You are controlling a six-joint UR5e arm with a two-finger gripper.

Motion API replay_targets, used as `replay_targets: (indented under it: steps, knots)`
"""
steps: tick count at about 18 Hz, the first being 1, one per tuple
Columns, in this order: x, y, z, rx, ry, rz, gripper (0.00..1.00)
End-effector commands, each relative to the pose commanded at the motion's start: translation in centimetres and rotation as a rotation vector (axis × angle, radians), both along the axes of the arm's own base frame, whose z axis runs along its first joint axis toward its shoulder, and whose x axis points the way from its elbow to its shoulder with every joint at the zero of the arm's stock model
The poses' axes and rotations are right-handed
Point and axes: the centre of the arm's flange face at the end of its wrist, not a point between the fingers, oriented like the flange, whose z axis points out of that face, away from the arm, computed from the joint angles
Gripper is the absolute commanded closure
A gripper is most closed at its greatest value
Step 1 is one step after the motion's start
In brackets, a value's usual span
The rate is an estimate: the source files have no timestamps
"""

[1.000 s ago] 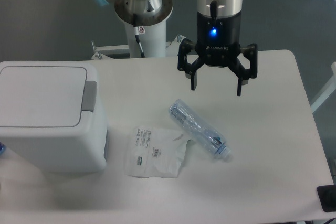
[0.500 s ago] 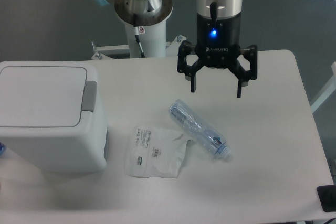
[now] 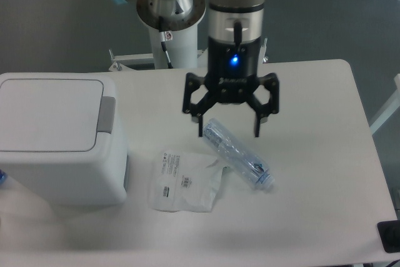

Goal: Open the trash can
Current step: 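Move the open gripper toward the white trash can's lid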

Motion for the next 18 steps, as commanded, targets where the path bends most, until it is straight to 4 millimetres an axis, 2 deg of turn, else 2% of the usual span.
replay_targets:
  steps: [4,11,18]
  knots:
    - [3.1,0.5,-0.7,0.025,-0.08,0.003,0.0]
    - [7.2,-2.1,-1.9,0.022,-0.124,-0.022,0.0]
    - [8.5,-2.5,-2.2,0.039,-0.154,-0.04,0.0]
